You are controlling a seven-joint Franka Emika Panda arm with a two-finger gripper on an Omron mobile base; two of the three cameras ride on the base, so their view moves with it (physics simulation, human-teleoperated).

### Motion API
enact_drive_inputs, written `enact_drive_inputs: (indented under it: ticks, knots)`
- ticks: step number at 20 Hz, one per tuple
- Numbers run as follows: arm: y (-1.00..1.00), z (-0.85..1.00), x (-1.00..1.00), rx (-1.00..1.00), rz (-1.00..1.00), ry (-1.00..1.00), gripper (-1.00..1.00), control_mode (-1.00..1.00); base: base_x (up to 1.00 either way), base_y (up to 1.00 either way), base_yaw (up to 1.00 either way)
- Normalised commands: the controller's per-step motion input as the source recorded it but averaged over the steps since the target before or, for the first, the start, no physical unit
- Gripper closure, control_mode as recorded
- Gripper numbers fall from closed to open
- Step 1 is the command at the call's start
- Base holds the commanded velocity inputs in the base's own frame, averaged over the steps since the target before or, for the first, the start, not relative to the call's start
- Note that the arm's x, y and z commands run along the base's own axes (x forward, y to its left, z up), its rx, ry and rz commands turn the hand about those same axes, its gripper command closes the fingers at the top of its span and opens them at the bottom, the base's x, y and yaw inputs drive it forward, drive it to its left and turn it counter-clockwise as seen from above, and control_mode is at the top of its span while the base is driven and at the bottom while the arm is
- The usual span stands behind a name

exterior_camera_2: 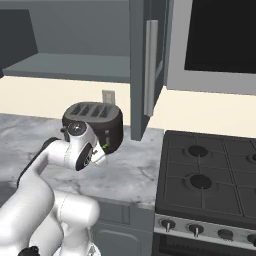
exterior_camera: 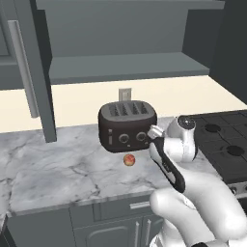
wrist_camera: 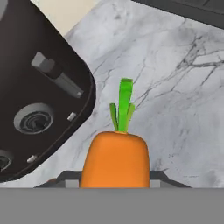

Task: Pick the peach, carrot from the counter and place them in the cabinet. Then close the cabinet.

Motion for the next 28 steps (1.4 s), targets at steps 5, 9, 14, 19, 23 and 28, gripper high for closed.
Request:
enact_drive_inputs:
  ticks: [5, 9, 14, 19, 23, 28]
  knots:
    - [0.00, 1.00, -0.01, 0.02, -0.11, -0.13, 1.00, -1.00, 0.00, 0.00, 0.00]
    - [0.00, 1.00, 0.00, 0.00, -0.10, -0.10, 1.00, -1.00, 0.00, 0.00, 0.00]
    - [0.00, 1.00, 0.00, 0.00, -0.01, -0.14, 1.00, -1.00, 0.00, 0.00, 0.00]
    - [0.00, 1.00, 0.00, 0.00, 0.00, -0.17, 1.00, -1.00, 0.00, 0.00, 0.00]
    - [0.00, 1.00, 0.00, 0.00, 0.00, -0.12, 1.00, -1.00, 0.00, 0.00, 0.00]
    - [0.00, 1.00, 0.00, 0.01, 0.00, -0.10, 1.00, -1.00, 0.00, 0.00, 0.00]
